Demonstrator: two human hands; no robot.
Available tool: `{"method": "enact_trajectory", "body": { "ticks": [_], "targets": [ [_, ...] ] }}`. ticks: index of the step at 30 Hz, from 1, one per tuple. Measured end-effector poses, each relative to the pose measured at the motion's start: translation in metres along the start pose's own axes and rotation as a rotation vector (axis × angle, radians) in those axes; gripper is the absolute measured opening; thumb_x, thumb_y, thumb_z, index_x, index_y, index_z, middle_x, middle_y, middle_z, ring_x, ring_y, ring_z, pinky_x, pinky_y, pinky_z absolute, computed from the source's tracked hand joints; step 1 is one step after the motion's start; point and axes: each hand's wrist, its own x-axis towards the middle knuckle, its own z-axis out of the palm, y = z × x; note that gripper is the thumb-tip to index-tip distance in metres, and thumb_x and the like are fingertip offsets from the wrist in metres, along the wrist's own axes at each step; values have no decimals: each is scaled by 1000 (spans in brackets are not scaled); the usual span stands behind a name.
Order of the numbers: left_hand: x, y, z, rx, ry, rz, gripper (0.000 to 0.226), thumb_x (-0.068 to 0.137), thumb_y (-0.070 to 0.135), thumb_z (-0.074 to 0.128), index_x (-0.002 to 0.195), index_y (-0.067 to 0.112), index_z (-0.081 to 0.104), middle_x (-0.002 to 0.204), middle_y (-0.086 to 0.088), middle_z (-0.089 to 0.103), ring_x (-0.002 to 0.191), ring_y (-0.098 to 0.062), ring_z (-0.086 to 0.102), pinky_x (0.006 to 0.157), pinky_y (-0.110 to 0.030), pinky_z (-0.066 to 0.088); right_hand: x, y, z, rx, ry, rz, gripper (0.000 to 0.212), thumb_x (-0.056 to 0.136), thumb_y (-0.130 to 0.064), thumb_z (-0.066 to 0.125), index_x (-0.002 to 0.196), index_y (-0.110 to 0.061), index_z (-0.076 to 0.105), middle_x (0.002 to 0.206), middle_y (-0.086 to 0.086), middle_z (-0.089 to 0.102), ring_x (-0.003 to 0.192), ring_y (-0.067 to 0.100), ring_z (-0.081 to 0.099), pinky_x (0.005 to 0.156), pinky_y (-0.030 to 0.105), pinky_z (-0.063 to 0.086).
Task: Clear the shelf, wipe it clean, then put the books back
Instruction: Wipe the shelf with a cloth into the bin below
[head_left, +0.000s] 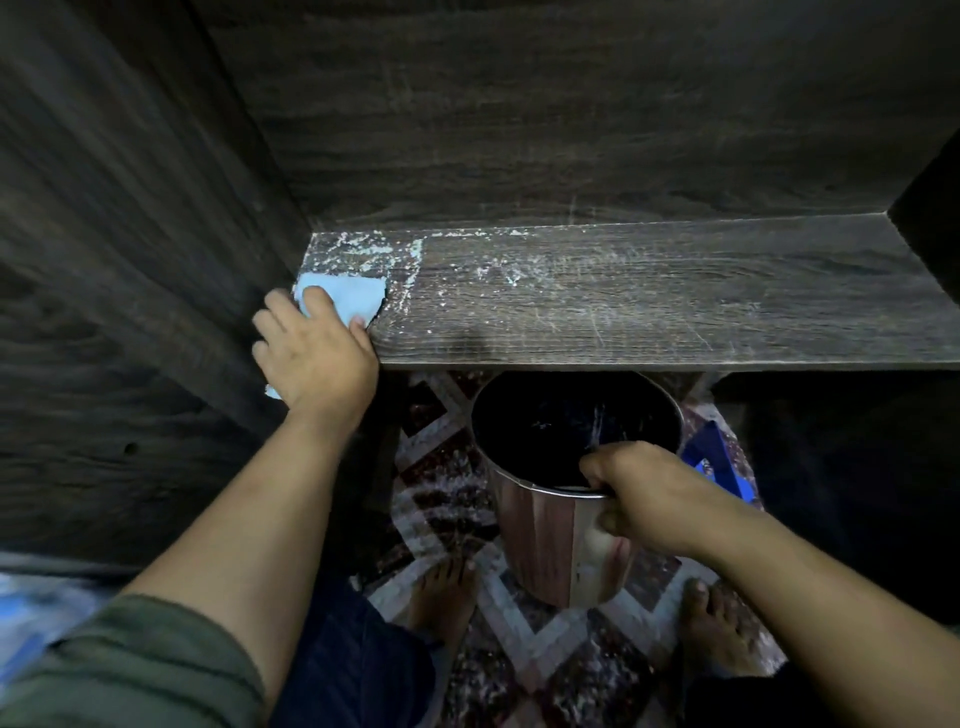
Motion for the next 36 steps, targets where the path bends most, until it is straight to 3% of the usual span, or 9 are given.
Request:
{"method": "enact_trajectory", "body": {
  "ticks": [4, 8, 13, 19, 23, 26, 29, 31, 36],
  "targets": [
    [8, -4, 6, 2, -20, 20, 47, 87, 35, 54, 116, 0, 45, 130, -23, 41, 116, -40, 40, 88, -50, 39, -4, 1, -1, 4, -29, 24, 42, 73, -16, 73, 63, -25, 32, 80, -5, 50, 77, 18, 52, 66, 31, 41],
    [12, -4, 8, -55, -44, -124, 43, 93, 29, 54, 122, 0, 40, 125, -24, 44, 114, -44, 45, 86, -52, 43, -9, 5, -3, 5, -57, 25, 36, 77, -19, 73, 74, -27, 39, 74, -11, 40, 78, 12, 46, 63, 24, 30],
    [20, -5, 1, -23, 63, -259, 36, 94, 21, 53, 123, 4, 40, 128, -20, 43, 114, -43, 46, 85, -53, 42, -13, 8, -7, 22, -50, 27, 32, 77, -18, 74, 78, -25, 42, 80, -7, 45, 77, 13, 47, 60, 25, 30],
    [12, -1, 12, -16, -105, -201, 41, 98, 28, 45, 128, 0, 42, 131, -22, 39, 115, -47, 41, 88, -54, 41, -13, 11, -6, 13, -20, 21, 40, 74, -17, 72, 65, -22, 34, 68, -10, 36, 75, 17, 48, 63, 28, 36],
    [-10, 28, 7, -21, -69, -67, 44, 95, 34, 45, 121, -1, 46, 123, -24, 44, 107, -45, 46, 77, -49, 44, -15, 13, -5, 39, -11, 28, 41, 74, -17, 73, 64, -24, 34, 70, -9, 38, 77, 17, 51, 66, 29, 41],
    [-40, 56, 4, -23, -59, 142, 40, 93, 36, 46, 118, 4, 50, 116, -19, 50, 99, -38, 50, 68, -39, 38, -15, 13, -5, 44, -9, 28, 43, 75, -17, 73, 63, -24, 32, 69, -9, 37, 77, 18, 51, 67, 31, 43],
    [-61, 79, 1, -116, -93, 345, 38, 97, 39, 43, 122, 12, 50, 114, -12, 49, 97, -29, 47, 69, -33, 29, -14, 9, -5, 36, 1, 11, 33, 77, -17, 71, 69, -22, 39, 73, -6, 40, 82, 21, 56, 69, 30, 44],
    [-64, 86, -1, -166, -122, 378, 40, 98, 40, 42, 129, 15, 48, 117, -9, 48, 100, -26, 46, 72, -33, 32, -14, 7, -6, 27, 4, 7, 23, 78, -17, 70, 79, -18, 47, 79, -4, 44, 86, 21, 58, 70, 30, 44],
    [-19, 65, -7, -184, 9, 54, 39, 91, 36, 51, 124, 15, 46, 123, -14, 45, 110, -34, 46, 77, -43, 44, -15, 10, -7, 38, -7, 32, 27, 78, -18, 71, 81, -22, 44, 74, -9, 39, 80, 17, 52, 67, 28, 41]
  ]
}}
